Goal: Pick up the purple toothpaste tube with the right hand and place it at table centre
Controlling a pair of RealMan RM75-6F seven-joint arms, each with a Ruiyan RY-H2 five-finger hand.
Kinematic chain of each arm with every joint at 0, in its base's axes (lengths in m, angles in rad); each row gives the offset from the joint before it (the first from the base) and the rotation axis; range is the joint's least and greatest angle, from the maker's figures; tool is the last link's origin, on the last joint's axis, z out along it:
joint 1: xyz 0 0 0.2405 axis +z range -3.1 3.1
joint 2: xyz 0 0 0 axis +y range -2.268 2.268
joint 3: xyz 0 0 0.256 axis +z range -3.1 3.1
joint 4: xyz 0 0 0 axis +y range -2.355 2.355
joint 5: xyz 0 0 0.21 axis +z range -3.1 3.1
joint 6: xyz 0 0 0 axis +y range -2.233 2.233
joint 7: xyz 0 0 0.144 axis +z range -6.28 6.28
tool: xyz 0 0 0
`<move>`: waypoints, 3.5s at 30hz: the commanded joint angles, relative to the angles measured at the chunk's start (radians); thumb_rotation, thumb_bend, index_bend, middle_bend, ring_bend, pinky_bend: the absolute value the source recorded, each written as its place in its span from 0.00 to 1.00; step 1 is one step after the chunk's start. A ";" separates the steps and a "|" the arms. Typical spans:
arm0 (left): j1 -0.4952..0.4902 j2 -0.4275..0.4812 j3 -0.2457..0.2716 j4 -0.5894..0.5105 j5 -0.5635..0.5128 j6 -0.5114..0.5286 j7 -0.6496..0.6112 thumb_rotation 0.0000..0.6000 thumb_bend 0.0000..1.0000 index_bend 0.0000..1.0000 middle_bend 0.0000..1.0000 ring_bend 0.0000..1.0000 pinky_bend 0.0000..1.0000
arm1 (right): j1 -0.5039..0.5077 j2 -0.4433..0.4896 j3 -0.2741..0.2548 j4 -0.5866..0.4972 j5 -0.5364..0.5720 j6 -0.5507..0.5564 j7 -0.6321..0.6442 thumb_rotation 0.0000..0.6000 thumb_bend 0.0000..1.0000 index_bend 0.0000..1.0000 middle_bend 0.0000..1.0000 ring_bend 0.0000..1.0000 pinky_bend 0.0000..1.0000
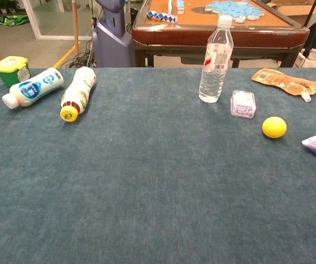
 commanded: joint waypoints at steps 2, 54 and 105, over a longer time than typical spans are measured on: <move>-0.001 0.000 -0.001 0.001 0.000 -0.001 -0.001 1.00 0.09 0.00 0.00 0.00 0.06 | -0.008 -0.025 0.000 0.005 -0.040 0.035 0.060 1.00 0.25 0.33 0.35 0.26 0.31; 0.012 0.016 0.010 0.015 -0.020 -0.012 -0.067 1.00 0.09 0.00 0.00 0.00 0.06 | 0.135 -0.291 0.008 0.479 -0.188 0.104 -0.209 1.00 0.00 0.00 0.00 0.00 0.13; 0.021 0.031 0.015 0.008 -0.031 -0.023 -0.072 1.00 0.09 0.00 0.00 0.01 0.06 | 0.154 -0.280 0.047 0.320 -0.086 0.063 -0.096 1.00 0.33 0.37 0.41 0.23 0.18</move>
